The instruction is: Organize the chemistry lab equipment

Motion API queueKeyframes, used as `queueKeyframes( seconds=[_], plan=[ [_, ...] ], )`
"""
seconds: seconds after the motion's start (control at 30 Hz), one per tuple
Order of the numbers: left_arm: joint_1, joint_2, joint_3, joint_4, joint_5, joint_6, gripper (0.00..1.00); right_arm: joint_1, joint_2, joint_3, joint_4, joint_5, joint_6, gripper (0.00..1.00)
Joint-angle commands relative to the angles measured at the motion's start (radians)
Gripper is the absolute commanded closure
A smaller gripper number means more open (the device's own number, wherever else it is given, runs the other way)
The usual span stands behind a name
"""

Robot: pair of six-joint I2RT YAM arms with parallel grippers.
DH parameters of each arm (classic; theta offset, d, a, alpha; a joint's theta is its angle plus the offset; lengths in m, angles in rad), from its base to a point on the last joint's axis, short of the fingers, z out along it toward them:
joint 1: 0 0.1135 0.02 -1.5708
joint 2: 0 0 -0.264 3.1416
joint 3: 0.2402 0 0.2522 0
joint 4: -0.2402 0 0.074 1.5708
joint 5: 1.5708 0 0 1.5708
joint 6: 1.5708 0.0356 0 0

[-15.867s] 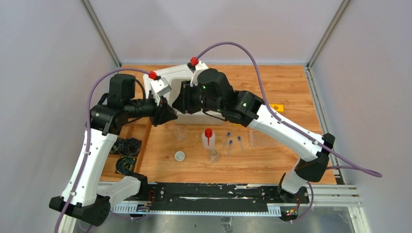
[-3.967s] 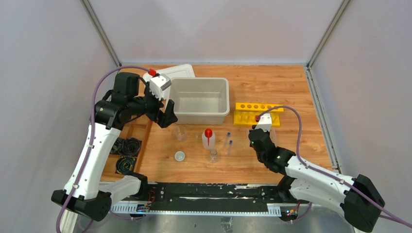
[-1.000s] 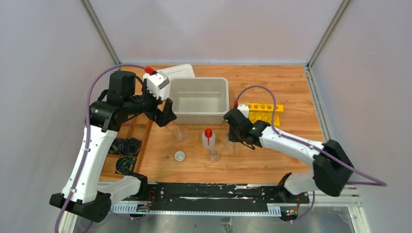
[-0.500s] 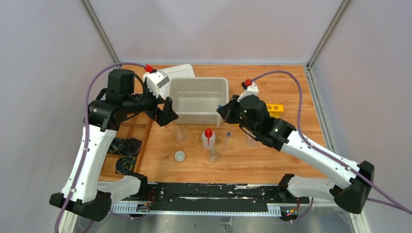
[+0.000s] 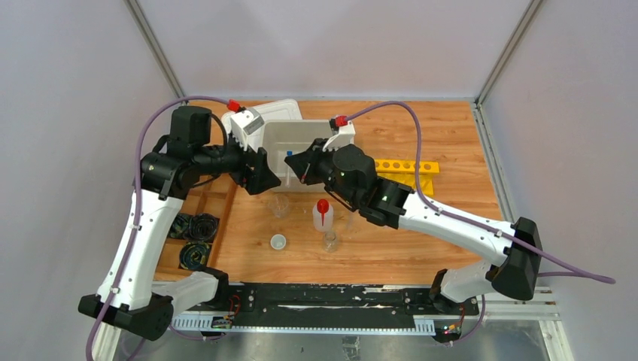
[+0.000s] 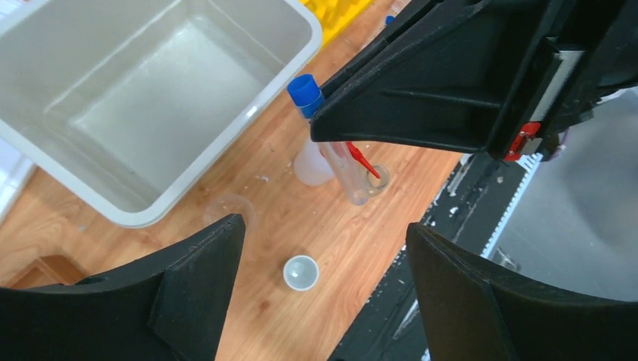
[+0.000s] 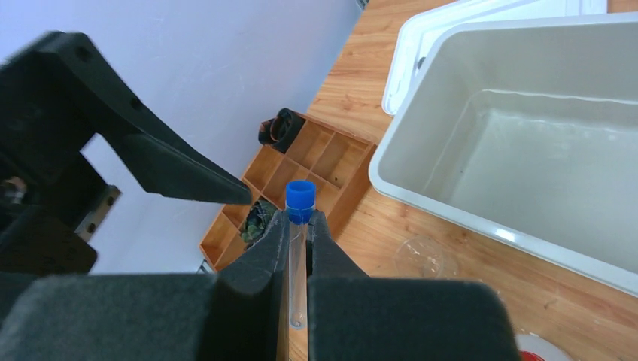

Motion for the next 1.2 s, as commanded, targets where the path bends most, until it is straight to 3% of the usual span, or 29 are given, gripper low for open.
queueKeyframes(
  seconds=[0.0,0.37,0.53,0.67,0.83,0.93,1.17],
  plan=[
    [-0.001,0.02,-0.023,0.017,0.081,-0.031,0.19,0.033,0.011,0.054,0.109,0.053,0.014,1.0],
    [-0.001,0.09,-0.021,0.033,0.162,-0.056,0.4,0.048,0.029,0.066,0.135,0.035,0.022,1.0],
    [-0.001,0.087,-0.022,0.033,0.18,-0.048,0.69,0.053,0.032,0.06,0.149,0.043,0.016,1.0],
    [-0.001,0.084,-0.025,0.033,0.176,-0.04,0.85,0.054,0.039,0.074,0.125,0.051,0.012,0.99],
    [-0.001,0.063,-0.033,0.033,0.151,0.014,0.96,0.032,0.071,0.201,-0.152,0.05,0.01,0.62],
    [-0.001,0.04,-0.055,0.034,0.138,0.074,0.99,-0.007,0.113,0.317,-0.366,-0.018,0.026,0.5],
    [-0.001,-0.006,-0.095,0.034,0.13,0.166,1.0,-0.075,0.172,0.44,-0.504,-0.273,0.001,0.46]
  ],
)
